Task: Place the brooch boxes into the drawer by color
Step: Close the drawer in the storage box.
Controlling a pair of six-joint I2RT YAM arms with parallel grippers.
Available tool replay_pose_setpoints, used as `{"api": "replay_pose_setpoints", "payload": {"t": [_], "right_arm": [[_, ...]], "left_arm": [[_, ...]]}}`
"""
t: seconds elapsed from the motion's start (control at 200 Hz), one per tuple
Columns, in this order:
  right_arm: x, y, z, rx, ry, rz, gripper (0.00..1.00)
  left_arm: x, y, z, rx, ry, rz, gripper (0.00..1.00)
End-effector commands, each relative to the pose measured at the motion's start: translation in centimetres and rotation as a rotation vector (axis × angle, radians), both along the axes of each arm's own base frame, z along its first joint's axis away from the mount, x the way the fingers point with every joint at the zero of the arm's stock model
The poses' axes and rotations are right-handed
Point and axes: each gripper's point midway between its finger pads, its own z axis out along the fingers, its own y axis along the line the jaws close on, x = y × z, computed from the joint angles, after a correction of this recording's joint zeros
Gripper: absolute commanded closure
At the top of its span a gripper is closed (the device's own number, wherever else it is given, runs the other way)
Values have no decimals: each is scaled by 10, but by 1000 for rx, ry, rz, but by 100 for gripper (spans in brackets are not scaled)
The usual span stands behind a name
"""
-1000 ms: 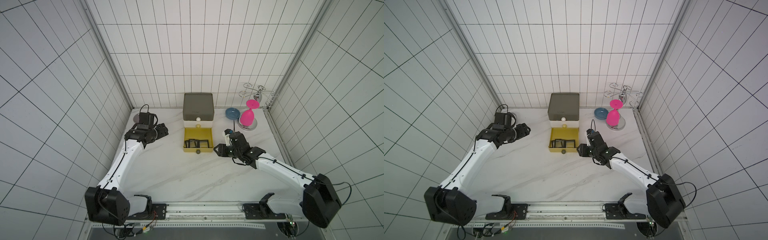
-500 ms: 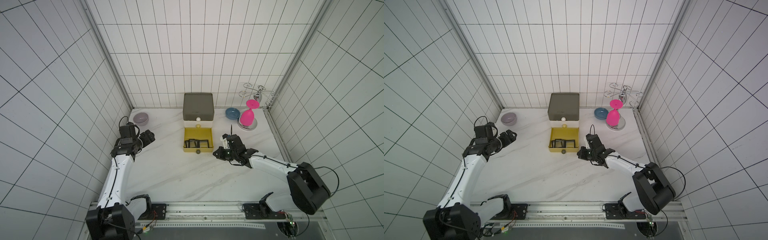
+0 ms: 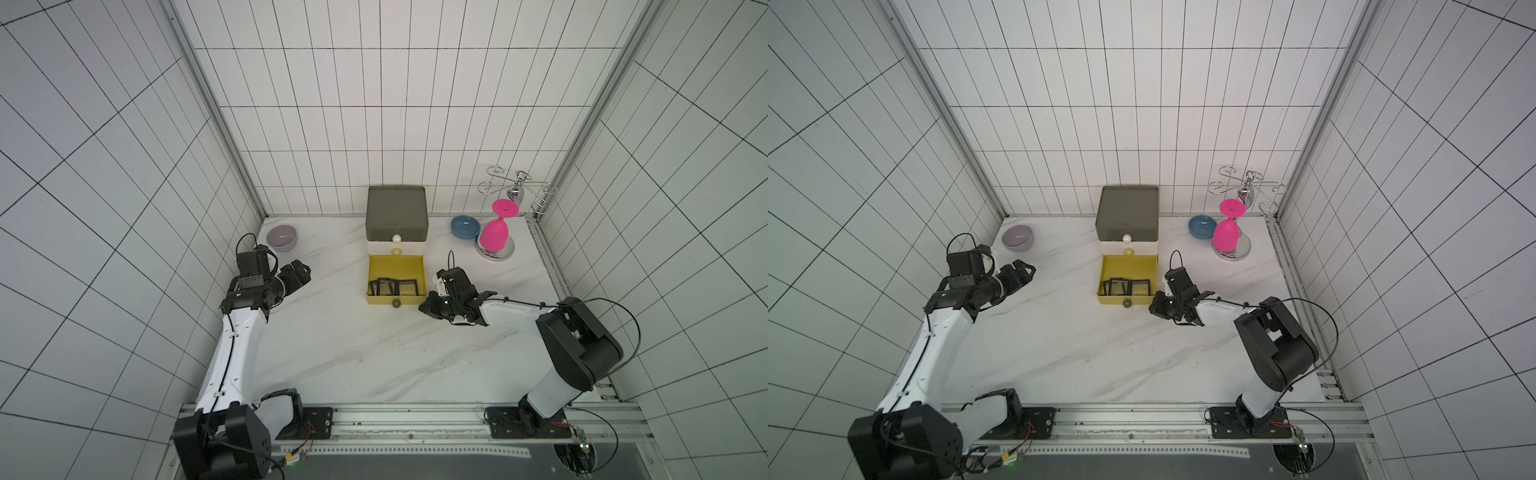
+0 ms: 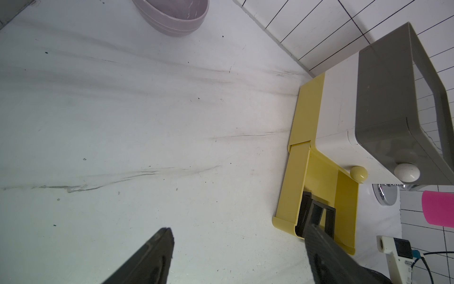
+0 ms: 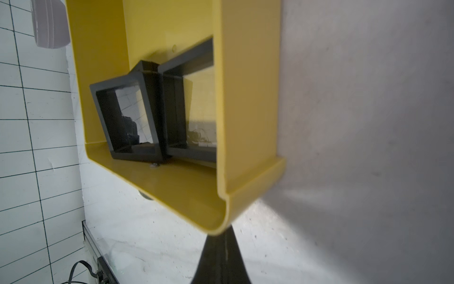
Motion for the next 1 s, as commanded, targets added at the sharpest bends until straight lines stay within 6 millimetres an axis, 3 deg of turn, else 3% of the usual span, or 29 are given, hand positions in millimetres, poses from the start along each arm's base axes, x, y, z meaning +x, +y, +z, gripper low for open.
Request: {"api": "replay_pose_setpoints", "payload": {"t": [0.0,0.46,0.74,0.85,0.994], "right_arm": [[28,12,19,68,-54,-30,100],[77,26,35,120,-114,-82,100],[106,27,44,240,-127,-154,100],[105,26,53,318,-111,-145,100],[84,9,53,315,-93,-137,100]], "left_arm": [[4,-1,2,-5,-15,-19,12],[4,-1,1,-24,-8,-27,12],[4,-1,1,-27,-9,-29,12],[3,-1,1,-29,-10,-28,12],[4,-2,1,-34,-12,-30,12]]}}
